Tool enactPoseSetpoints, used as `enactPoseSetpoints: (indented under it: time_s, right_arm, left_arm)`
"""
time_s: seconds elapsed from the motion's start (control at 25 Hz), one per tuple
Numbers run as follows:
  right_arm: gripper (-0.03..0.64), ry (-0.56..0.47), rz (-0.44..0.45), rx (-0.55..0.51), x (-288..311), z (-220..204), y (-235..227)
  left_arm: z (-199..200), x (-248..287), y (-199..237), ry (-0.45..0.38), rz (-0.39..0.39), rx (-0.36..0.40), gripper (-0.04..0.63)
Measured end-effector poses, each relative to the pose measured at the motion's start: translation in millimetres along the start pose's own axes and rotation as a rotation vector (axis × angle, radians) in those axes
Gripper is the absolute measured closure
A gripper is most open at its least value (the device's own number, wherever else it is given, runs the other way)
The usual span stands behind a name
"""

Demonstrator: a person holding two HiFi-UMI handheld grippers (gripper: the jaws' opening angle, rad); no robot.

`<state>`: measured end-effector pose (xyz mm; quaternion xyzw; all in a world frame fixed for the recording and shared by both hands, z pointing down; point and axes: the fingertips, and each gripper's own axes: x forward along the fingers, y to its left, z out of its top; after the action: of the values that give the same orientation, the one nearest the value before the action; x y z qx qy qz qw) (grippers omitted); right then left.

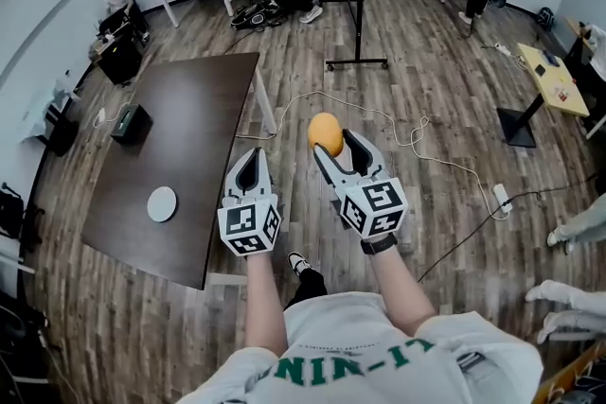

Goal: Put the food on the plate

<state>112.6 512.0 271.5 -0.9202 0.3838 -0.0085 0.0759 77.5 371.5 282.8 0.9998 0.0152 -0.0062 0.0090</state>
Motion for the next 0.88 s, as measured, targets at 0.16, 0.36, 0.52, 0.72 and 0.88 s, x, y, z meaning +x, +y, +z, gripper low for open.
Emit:
enactPoseSetpoints:
  time_s: [0.16, 0.36, 0.52, 0.72, 0.88]
  right_arm:
    - [0.339, -0.021, 0.029, -0.015, 60.6, 10.8, 5.1]
    - [0.339, -0.013, 0.099, -0.02, 137.7, 6.8, 29.6]
    - [0.339, 0.013, 0.177, -0.024, 199.7, -4.3, 65.6]
    - [0.339, 0.046, 0.297, -0.027, 269.0, -18.5, 126.7]
    - [0.339, 0.07, 0.389, -0.001, 309.0, -31.0, 168.0]
  left_arm:
    - [13.7, 38.7, 44.1, -0.03, 0.017, 0.0, 0.581]
    - [20.8, 70.7, 109.6, -0.047, 0.062, -0.008, 0.581]
    - [14.5, 84.3, 169.6, -0.039, 0.112, -0.021, 0.581]
    - [13.4, 86.8, 248.6, -0.04, 0.192, -0.039, 0.581]
    - [10.0, 77.5, 297.5, -0.046, 0.261, -0.047, 0.581]
